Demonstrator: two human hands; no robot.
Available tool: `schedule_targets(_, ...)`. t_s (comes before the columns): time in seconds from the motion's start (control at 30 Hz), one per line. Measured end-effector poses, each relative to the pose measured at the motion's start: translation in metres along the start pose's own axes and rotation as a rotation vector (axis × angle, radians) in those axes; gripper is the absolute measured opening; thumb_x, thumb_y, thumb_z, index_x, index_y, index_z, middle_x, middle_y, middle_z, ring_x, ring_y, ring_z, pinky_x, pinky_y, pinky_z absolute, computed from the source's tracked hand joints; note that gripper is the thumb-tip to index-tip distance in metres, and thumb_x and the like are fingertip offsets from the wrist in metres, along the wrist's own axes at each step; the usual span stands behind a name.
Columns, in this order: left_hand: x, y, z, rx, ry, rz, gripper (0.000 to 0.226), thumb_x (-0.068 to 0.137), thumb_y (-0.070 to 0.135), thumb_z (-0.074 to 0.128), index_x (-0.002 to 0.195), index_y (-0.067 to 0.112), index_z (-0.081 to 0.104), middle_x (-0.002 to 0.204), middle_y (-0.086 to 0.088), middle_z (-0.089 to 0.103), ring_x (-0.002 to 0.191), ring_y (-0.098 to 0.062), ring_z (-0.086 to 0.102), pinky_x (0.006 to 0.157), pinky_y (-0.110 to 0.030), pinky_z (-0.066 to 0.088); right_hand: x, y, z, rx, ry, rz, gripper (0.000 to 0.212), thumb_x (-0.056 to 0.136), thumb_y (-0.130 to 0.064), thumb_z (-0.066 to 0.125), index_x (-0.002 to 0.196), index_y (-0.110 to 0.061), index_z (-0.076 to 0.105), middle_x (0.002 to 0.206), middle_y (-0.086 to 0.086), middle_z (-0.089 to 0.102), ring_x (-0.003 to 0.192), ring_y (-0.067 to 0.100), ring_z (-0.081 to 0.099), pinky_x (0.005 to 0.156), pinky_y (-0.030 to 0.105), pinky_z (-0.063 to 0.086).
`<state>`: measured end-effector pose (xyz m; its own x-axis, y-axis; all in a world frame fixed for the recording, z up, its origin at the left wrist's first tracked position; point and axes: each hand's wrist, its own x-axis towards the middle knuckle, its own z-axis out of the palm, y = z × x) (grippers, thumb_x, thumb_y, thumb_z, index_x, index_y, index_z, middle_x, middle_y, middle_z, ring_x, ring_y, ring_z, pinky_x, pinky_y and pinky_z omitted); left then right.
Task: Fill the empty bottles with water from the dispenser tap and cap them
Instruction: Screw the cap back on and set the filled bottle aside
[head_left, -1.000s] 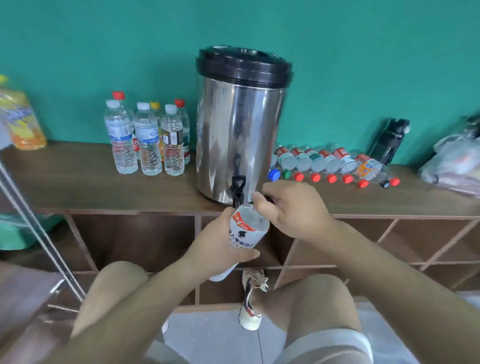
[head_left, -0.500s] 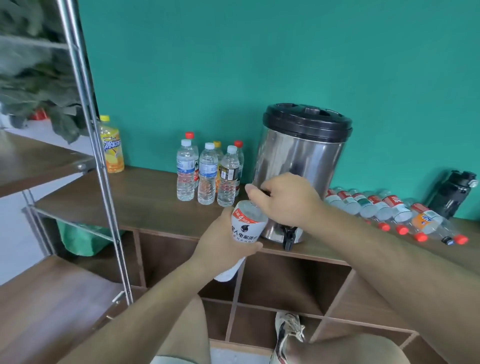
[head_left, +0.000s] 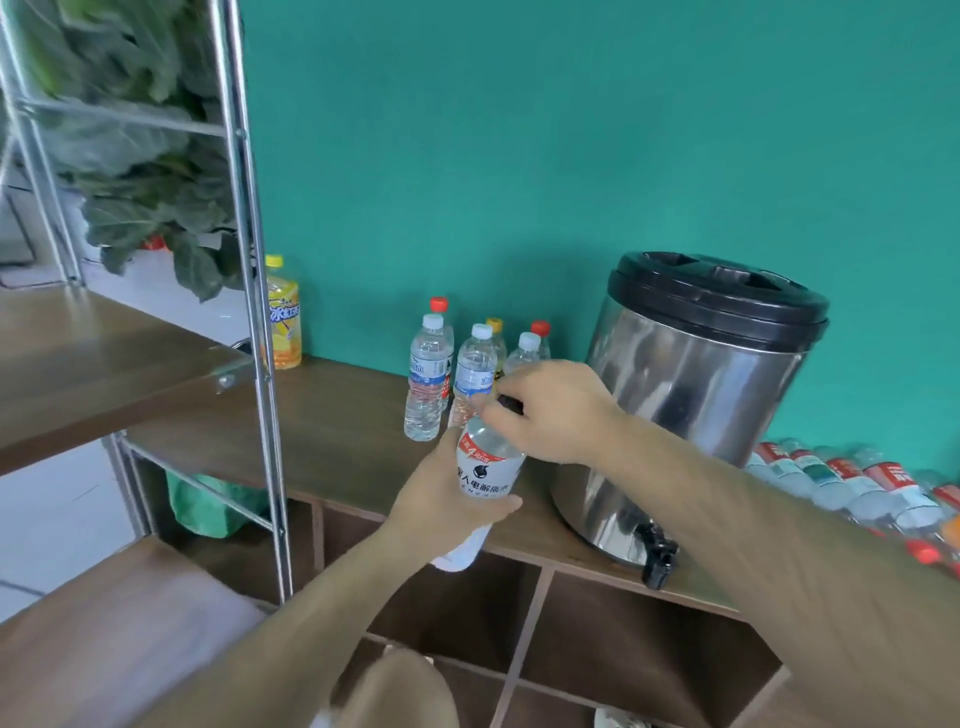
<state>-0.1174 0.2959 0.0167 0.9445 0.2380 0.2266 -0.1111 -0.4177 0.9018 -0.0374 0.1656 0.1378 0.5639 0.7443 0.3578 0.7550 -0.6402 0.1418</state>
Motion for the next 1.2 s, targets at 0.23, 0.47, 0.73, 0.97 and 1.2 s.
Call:
schedule_targets(0.23,0.023,-0.034,-0.007,0.222,0.298,-0.066,0.068,0.072,0.042,0.090,0.123,0.027,0.048,0.110,0.011,0.065,0.102,-0.010,0.064,0.087,-0.030,0.054,0.055,-0.023,0.028,0.008,-0.200,0.277,0.059,0.104,-0.053,0.033,0.065,-0.014,0.055,0.068,0.001,0.054,0.063,0.017,0.049,0.056,0.029,0.030)
schedule_targets(0.47,0.070,-0.066,-0.027,0.102,0.394,-0.157,0.065,0.066,0.046,0.090,0.110,0.026,0.047,0.103,0.007,0.063,0.098,-0.015,0.062,0.087,-0.043,0.056,0.105,-0.028,0.056,0.248,-0.197,0.148,0.048,0.099,-0.065,0.052,0.096,-0.018,0.057,0.086,0.000,0.061,0.084,0.021,0.061,0.062,0.034,0.040)
schedule_targets(0.73,0.123,-0.107,-0.034,-0.075,0.383,-0.164,0.077,0.069,0.035,0.092,0.129,0.027,0.044,0.125,0.005,0.050,0.121,-0.015,0.047,0.103,-0.040,0.045,0.140,-0.033,0.094,0.406,-0.154,-0.031,0.063,0.084,-0.039,0.084,0.134,-0.017,0.053,0.121,0.006,0.053,0.107,0.024,0.049,0.085,0.035,0.041)
schedule_targets(0.97,0.138,-0.130,-0.043,0.102,0.365,-0.192,0.088,0.061,0.044,0.090,0.136,0.034,0.044,0.120,0.014,0.049,0.122,-0.016,0.045,0.104,-0.040,0.043,0.140,-0.030,0.131,0.474,-0.018,0.039,0.075,0.084,-0.020,0.086,0.150,-0.028,0.050,0.136,0.008,0.049,0.127,0.029,0.039,0.107,0.038,0.036)
schedule_targets(1.2,0.142,-0.121,-0.052,0.068,0.322,-0.188,0.102,0.053,0.057,0.085,0.143,0.039,0.039,0.130,0.013,0.057,0.125,-0.017,0.053,0.106,-0.050,0.047,0.137,-0.029,0.149,0.591,0.089,0.087,0.047,0.093,-0.010,0.075,0.137,-0.022,0.065,0.133,0.006,0.054,0.128,0.028,0.042,0.110,0.037,0.039)
